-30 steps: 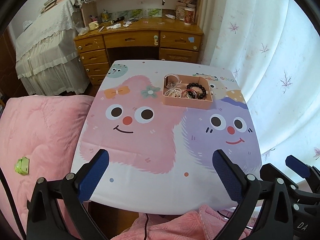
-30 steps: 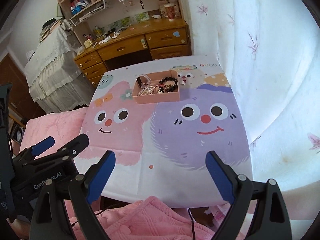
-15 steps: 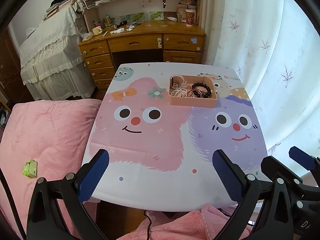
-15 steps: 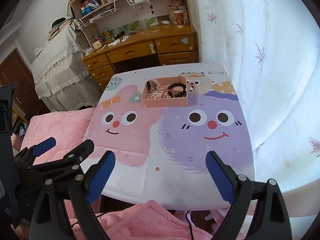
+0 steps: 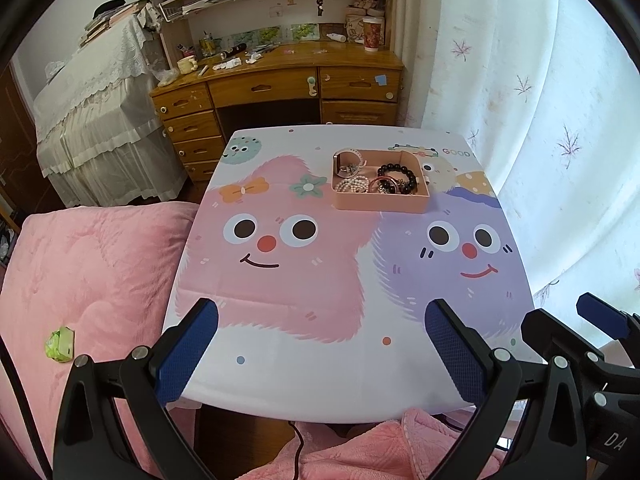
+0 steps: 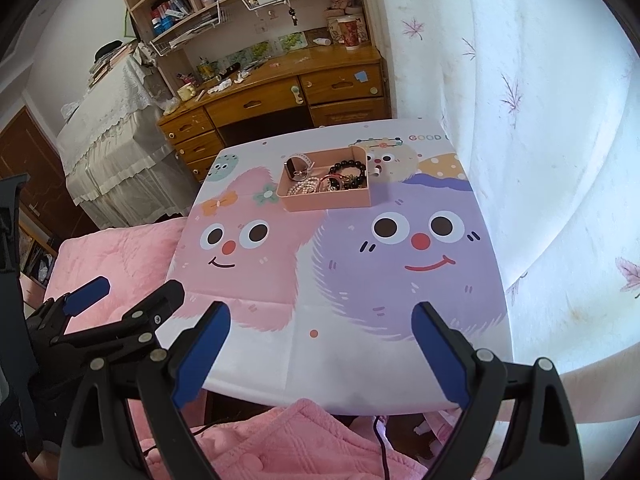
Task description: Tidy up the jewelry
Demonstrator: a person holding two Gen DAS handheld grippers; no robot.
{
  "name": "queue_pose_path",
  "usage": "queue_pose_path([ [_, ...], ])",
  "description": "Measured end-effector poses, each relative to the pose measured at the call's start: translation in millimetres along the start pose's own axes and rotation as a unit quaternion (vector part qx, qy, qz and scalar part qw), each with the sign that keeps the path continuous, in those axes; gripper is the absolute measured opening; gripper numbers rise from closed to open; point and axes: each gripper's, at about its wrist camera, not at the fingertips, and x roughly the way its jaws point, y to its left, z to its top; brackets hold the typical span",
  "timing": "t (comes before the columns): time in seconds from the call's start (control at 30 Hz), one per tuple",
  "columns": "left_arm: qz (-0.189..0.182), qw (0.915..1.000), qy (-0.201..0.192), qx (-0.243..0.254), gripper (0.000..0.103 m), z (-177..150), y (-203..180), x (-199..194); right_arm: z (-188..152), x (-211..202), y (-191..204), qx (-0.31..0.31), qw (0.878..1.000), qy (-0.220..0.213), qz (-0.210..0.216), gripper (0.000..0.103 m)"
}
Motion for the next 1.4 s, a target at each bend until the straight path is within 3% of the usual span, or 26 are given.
queue_pose_path([
  [1.4, 0.005, 0.9999, -0.006, 0.007, 0.102, 7.2, 0.4, 1.3, 1.0, 3.7, -4.4, 0.005, 1.0, 0.002, -0.003, 0.093],
])
